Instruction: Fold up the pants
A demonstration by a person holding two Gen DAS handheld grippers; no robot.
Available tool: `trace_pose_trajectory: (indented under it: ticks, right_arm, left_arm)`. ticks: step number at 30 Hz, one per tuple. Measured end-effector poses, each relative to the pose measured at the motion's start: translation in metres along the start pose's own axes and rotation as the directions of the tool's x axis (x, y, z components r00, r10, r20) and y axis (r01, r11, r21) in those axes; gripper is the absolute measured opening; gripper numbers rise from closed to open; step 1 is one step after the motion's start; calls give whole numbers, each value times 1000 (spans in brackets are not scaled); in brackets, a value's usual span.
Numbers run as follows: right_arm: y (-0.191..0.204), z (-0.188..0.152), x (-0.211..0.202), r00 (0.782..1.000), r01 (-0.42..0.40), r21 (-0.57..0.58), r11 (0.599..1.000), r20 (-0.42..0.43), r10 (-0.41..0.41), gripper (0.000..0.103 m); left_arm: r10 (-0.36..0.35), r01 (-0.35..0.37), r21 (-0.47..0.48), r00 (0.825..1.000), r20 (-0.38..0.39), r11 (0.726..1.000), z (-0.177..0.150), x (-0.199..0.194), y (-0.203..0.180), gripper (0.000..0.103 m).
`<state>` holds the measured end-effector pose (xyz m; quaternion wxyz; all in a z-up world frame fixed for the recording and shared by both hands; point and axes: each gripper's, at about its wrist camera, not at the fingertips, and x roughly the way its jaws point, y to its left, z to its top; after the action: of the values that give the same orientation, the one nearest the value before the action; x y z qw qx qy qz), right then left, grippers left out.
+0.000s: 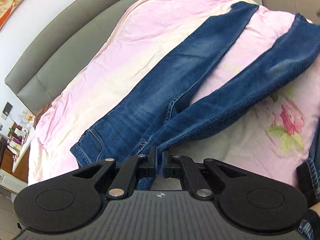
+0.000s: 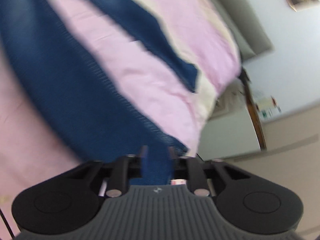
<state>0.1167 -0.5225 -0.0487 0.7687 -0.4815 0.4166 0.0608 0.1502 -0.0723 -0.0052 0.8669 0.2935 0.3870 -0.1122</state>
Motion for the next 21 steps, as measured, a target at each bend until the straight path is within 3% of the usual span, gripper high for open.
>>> trace_pose_trajectory:
  ticks: [2,4,7,12,15,17,21]
  right_arm:
    - [27,-6,3,997,-79,-72,994,-15,78,43]
    - [55,-12,10,993,-113,-133,985,-49,107,44]
    - [88,-19,27,997,-25,-238,971,-73,7,44]
    - [98,-19,36,993,80,-239,968,-61,-97,43]
    - [97,-23,35,987,131,-239,962,-55,-148,29]
    - [98,-25,35,984,144,-238,961,-64,-163,12]
    - [91,-25,21,978,190,-183,965,-48,-202,4]
  left_arm:
    - [-9,9,-19,1000,3,1000,2,2,5,4]
    - [-17,17,-32,1000,6,999,4,3,8,4]
    - [-28,28,-52,1000,-1,998,7,3,12,4]
    - [-21,21,-67,1000,0,998,7,5,15,4]
    - [-20,20,-77,1000,6,997,7,6,15,4]
    - [-19,19,-79,1000,6,997,7,5,16,4]
    - [3,-2,-98,1000,12,995,4,-2,21,4]
